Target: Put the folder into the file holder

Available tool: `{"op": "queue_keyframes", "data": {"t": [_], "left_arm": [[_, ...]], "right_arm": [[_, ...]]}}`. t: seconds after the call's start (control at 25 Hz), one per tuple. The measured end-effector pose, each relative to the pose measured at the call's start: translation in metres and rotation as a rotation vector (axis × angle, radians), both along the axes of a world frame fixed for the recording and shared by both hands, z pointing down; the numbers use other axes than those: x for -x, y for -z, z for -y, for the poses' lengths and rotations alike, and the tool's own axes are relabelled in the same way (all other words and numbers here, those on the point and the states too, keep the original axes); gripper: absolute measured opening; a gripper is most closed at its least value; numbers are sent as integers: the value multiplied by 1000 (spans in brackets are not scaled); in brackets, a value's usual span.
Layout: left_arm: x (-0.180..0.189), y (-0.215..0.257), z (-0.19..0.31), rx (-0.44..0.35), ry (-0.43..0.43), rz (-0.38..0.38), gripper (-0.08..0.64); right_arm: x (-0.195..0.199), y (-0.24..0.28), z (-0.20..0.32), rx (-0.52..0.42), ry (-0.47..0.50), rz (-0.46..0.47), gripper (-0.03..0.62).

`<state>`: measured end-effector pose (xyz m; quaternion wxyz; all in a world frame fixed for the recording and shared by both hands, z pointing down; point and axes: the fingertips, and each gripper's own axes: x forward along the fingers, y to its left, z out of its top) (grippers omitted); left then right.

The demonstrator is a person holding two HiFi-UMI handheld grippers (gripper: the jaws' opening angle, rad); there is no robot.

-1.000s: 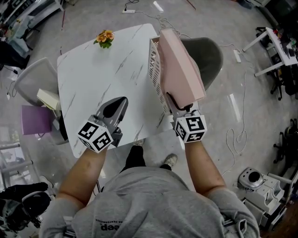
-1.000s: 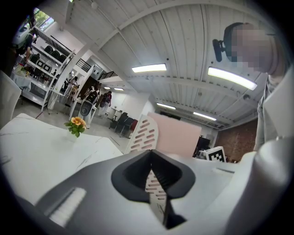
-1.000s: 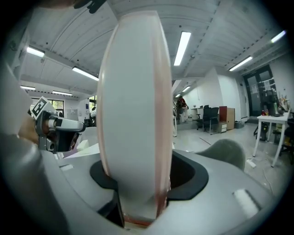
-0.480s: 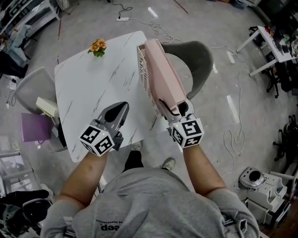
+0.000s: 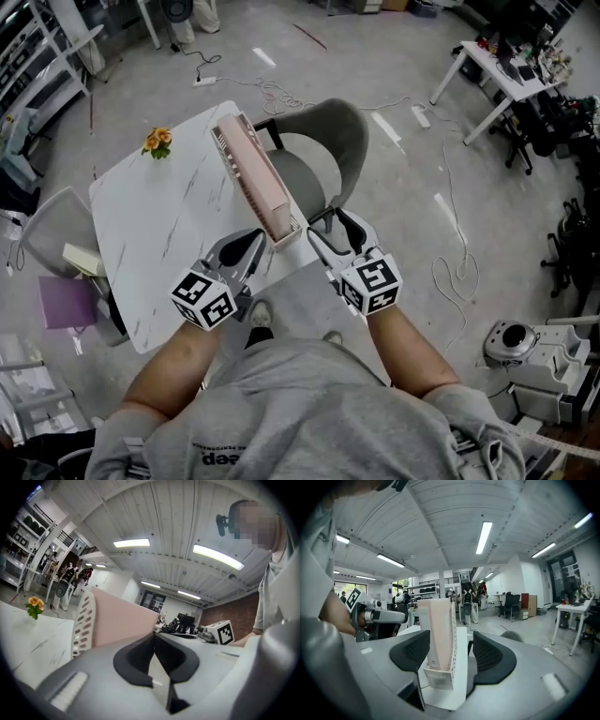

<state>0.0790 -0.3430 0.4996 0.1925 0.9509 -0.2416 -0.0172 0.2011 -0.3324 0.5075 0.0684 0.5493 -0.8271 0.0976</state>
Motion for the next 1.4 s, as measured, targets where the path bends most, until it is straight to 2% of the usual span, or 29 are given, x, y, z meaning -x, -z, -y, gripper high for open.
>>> {"op": "queue_keyframes", "data": {"t": [0.32, 0.56, 0.72, 1.0, 1.24, 1.4], "left_arm": [[-105, 33, -50, -28, -169, -25, 60], [-166, 53, -63, -60, -241, -26, 60], [-194, 64, -65, -75, -279, -31, 60], [-227, 76, -60, -89, -326, -17, 60], [-231, 83, -52, -95, -330, -19, 60], [-230, 89, -44, -100, -329, -28, 60]], "right_arm": [[-123, 40, -65, -20, -185, -5, 268], [-216, 59, -119, -25, -368, -6, 267], [-260, 78, -145, -43, -460, -12, 262], [-293, 105, -170, -75, -532, -26, 123], [-305, 115, -175, -91, -562, 38, 5], [-307, 119, -173, -98, -563, 46, 3]]}}
